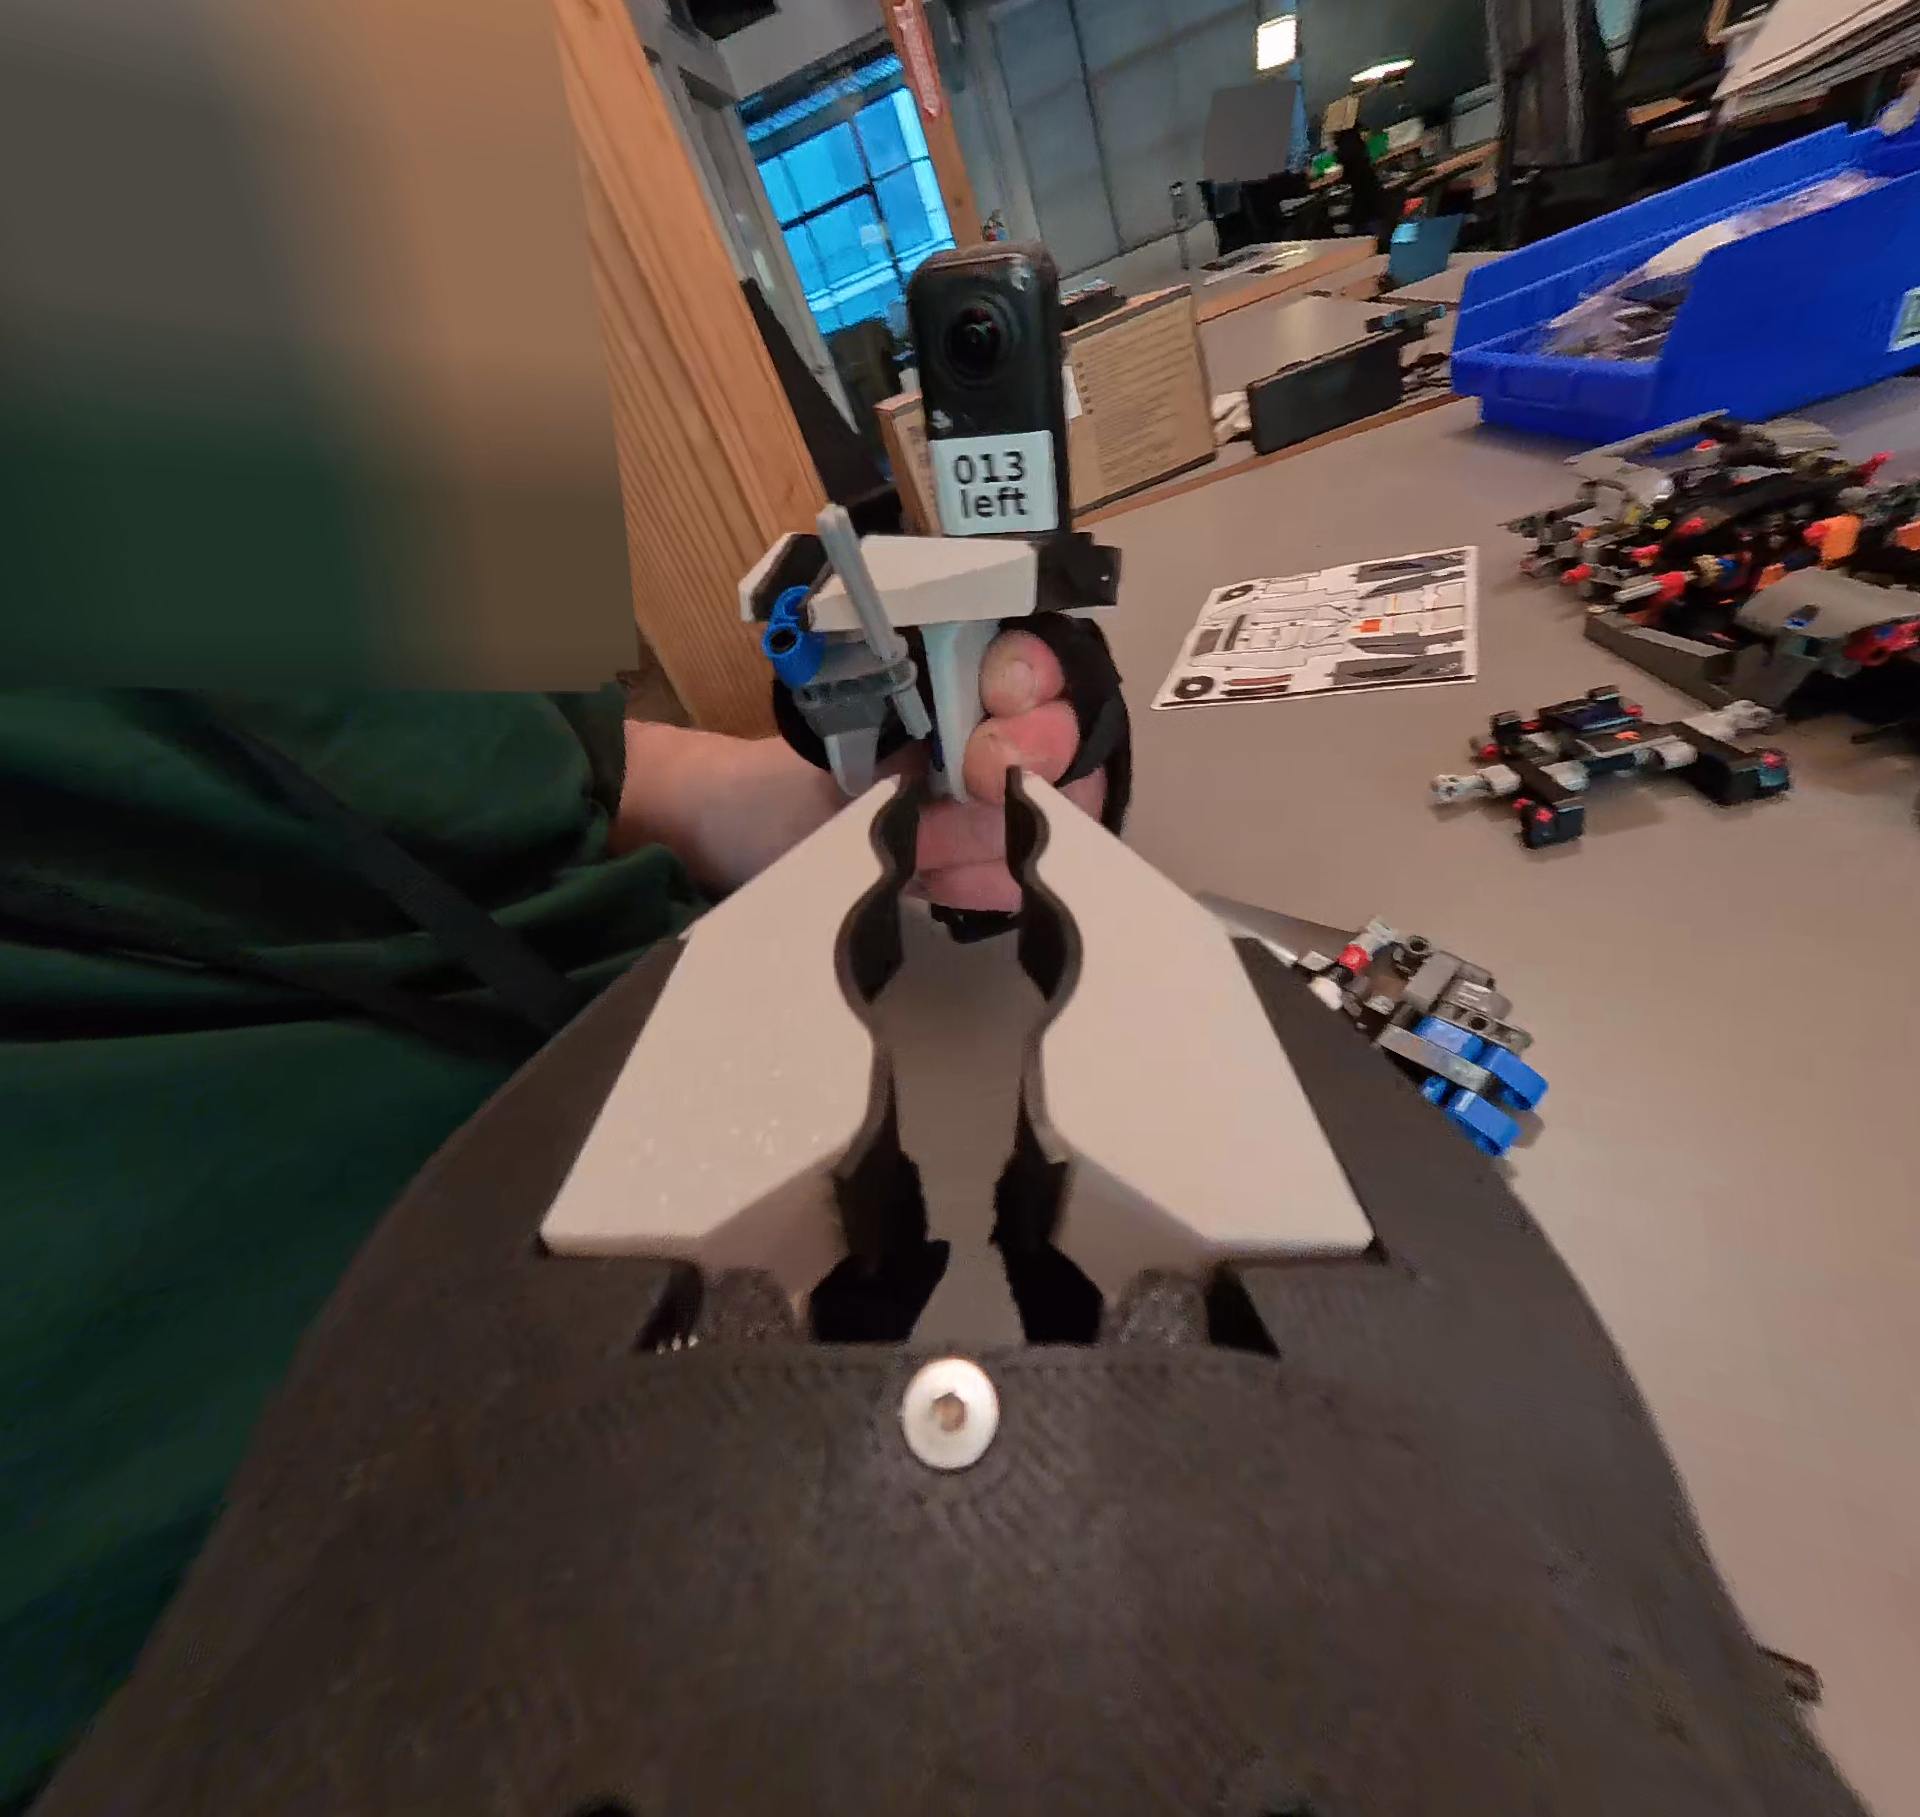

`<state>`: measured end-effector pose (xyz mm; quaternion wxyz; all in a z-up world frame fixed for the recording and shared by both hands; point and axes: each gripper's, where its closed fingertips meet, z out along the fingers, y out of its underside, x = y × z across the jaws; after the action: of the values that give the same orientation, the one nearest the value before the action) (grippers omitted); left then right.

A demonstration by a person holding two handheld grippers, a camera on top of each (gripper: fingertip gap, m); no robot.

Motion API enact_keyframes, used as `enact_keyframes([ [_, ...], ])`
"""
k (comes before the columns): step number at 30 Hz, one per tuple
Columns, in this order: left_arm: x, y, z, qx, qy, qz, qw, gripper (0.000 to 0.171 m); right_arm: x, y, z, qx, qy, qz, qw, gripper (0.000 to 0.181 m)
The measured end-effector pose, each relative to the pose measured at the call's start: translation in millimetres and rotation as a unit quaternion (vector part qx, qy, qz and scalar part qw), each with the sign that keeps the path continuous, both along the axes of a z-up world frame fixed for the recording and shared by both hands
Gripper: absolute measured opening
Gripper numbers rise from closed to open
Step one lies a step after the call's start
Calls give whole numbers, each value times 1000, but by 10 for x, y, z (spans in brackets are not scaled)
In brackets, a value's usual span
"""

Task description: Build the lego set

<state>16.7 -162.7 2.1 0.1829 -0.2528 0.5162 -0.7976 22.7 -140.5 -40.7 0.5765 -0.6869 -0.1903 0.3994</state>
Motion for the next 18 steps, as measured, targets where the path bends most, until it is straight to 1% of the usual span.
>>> enact_keyframes([
  [3,7,38,44,-25,-4,-5,1000,5,-103,-14,9,3,8,24,1000,28],
  [5,5,44,61,-35,-6,-10,999,5,-158,18,21,10,11,22,1000,24],
  [10,-9,31,90,-48,-14,-18,999,5,-278,44,135,22,77,45,996,16],
  [13,-37,26,111,-52,-20,-26,998,5,-256,57,124,27,91,40,995,0],
  [16,-37,23,128,-59,-21,-30,998,5,-235,46,133,30,99,43,994,0],
  [18,-33,49,142,-69,-24,-30,997,5,-196,53,142,34,92,31,995,0],
])
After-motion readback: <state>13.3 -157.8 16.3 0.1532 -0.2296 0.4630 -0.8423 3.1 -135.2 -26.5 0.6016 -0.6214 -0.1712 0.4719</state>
